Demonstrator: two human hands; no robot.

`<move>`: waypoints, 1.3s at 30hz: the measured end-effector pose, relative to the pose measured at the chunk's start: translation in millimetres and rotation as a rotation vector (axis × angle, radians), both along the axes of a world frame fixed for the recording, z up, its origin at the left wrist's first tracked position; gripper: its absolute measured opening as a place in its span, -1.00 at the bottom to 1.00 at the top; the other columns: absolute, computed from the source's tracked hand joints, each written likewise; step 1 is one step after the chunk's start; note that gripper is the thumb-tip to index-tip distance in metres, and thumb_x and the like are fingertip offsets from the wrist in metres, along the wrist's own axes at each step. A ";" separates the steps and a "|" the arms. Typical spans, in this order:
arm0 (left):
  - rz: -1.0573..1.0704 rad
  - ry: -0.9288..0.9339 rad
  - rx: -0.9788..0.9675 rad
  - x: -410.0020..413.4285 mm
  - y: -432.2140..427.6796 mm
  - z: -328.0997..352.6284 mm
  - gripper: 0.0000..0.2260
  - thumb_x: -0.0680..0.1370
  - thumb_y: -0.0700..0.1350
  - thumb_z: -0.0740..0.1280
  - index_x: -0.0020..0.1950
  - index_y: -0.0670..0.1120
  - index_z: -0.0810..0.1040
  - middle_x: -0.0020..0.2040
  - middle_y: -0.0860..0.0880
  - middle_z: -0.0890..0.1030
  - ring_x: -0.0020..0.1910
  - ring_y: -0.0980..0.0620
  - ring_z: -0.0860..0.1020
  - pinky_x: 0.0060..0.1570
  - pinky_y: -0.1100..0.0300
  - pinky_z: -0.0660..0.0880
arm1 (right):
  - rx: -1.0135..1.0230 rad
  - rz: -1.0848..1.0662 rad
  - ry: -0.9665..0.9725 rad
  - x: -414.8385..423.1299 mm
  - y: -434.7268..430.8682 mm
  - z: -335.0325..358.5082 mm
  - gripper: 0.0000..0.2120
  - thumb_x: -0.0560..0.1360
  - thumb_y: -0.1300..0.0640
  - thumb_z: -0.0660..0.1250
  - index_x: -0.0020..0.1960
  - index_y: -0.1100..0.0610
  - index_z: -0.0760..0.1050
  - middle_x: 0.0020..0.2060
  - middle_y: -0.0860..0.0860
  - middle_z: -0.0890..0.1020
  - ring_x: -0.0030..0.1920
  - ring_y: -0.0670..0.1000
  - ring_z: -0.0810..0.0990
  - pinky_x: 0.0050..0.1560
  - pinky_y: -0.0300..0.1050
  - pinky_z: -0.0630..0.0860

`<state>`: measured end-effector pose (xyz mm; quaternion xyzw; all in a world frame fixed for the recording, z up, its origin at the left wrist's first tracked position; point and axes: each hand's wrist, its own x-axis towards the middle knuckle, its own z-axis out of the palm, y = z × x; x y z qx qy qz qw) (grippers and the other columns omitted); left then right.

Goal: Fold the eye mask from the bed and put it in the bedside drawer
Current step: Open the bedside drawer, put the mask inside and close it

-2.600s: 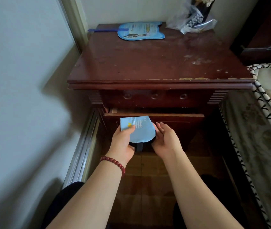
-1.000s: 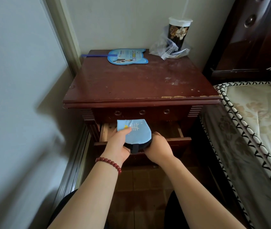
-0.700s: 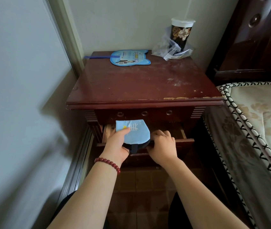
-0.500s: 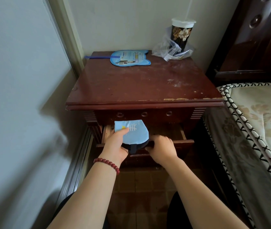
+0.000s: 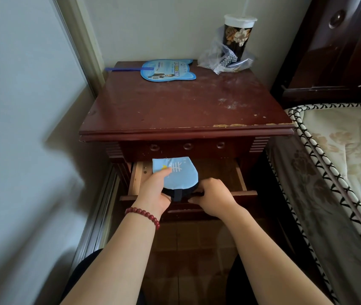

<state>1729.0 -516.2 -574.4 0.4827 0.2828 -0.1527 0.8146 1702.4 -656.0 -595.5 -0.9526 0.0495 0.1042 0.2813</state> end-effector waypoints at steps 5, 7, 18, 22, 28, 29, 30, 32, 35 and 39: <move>-0.025 -0.007 0.031 -1.7 -7.4 -1.4 -0.79 0.45 -0.23 0.42 0.06 -0.07 0.54 0.03 -0.12 0.60 0.03 -0.09 0.58 -0.13 0.02 0.59 | 0.055 0.003 0.049 -11.0 -1.0 -1.1 -0.73 0.42 0.06 0.43 0.11 0.03 0.59 0.05 -0.01 0.65 0.00 0.01 0.59 -0.04 -0.14 0.55; -0.027 -0.006 0.032 -2.8 -9.4 -0.2 -0.81 0.45 -0.23 0.43 0.01 -0.06 0.54 0.01 -0.12 0.59 0.00 -0.07 0.58 -0.22 0.06 0.57 | 0.079 -0.009 0.050 -14.6 1.9 -1.5 -0.73 0.43 0.06 0.42 0.12 0.01 0.59 0.05 -0.02 0.64 -0.01 -0.01 0.59 -0.02 -0.13 0.56; -0.036 0.002 0.020 -4.6 0.1 2.0 -0.69 0.44 -0.23 0.43 0.16 -0.10 0.50 0.06 -0.15 0.55 0.06 -0.10 0.54 -0.03 0.00 0.57 | 0.110 0.038 0.055 -17.8 1.8 1.6 -0.75 0.39 0.04 0.46 0.06 0.02 0.63 -0.01 -0.04 0.67 -0.10 -0.08 0.54 -0.15 -0.26 0.45; -0.034 0.010 0.019 -4.2 5.1 0.2 -0.68 0.45 -0.23 0.42 0.19 -0.11 0.51 0.09 -0.15 0.56 0.08 -0.10 0.55 -0.04 0.01 0.58 | 0.309 0.016 0.097 -11.8 -13.8 5.2 -0.66 0.27 -0.05 0.54 0.00 0.02 0.63 -0.13 -0.14 0.67 -0.11 -0.12 0.61 -0.15 -0.27 0.51; -0.072 0.035 -0.001 -2.6 4.8 -2.5 -0.71 0.46 -0.25 0.41 0.17 -0.14 0.53 0.07 -0.17 0.61 0.02 -0.13 0.61 -0.28 0.06 0.59 | 0.637 -0.138 0.076 -4.8 -20.3 10.0 -0.34 0.24 -0.26 0.47 0.25 0.00 0.48 -0.05 -0.23 0.61 0.00 -0.17 0.59 -0.09 -0.30 0.52; -0.089 0.036 0.004 -2.1 4.0 -3.1 -0.73 0.46 -0.24 0.40 0.16 -0.14 0.54 0.05 -0.17 0.62 0.01 -0.13 0.61 -0.26 0.05 0.59 | 0.738 -0.157 0.098 -3.5 -19.0 9.6 -0.31 0.24 -0.28 0.44 0.25 0.05 0.48 -0.04 -0.19 0.63 0.01 -0.14 0.62 -0.03 -0.24 0.56; -0.106 0.033 0.013 -1.4 2.9 -3.5 -0.76 0.47 -0.24 0.40 0.13 -0.14 0.55 0.03 -0.17 0.63 -0.01 -0.13 0.62 -0.25 0.05 0.58 | 0.842 -0.182 0.124 -2.5 -17.6 8.3 -0.35 0.28 -0.27 0.41 0.24 0.09 0.50 -0.01 -0.11 0.67 0.02 -0.10 0.65 0.03 -0.16 0.59; -0.134 0.021 0.019 0.1 1.2 -4.3 -0.82 0.47 -0.23 0.40 0.07 -0.13 0.56 0.01 -0.16 0.63 -0.03 -0.13 0.62 -0.25 0.04 0.59 | 1.007 -0.262 0.168 1.5 -14.5 6.8 -0.57 0.44 -0.14 0.35 0.16 0.14 0.54 0.01 0.03 0.69 0.01 -0.04 0.68 0.03 -0.08 0.61; -0.177 -0.006 0.003 2.7 -0.4 -6.2 -0.81 0.47 -0.23 0.40 0.08 -0.14 0.57 0.01 -0.17 0.65 -0.05 -0.12 0.65 -0.32 0.09 0.61 | 1.121 -0.397 0.213 6.5 -11.5 7.8 -0.84 0.52 0.08 0.31 0.01 0.16 0.55 -0.01 0.09 0.68 -0.06 0.00 0.69 -0.22 -0.14 0.62; -0.241 -0.041 0.082 9.7 -1.0 -10.1 -0.81 0.48 -0.21 0.40 0.08 -0.15 0.58 -0.04 -0.14 0.69 -0.13 -0.06 0.68 -0.33 0.13 0.60 | 1.150 -0.524 0.179 17.7 -11.5 4.6 -0.74 0.50 0.24 0.32 0.16 0.30 0.51 0.03 0.17 0.65 0.02 0.10 0.65 -0.09 -0.05 0.62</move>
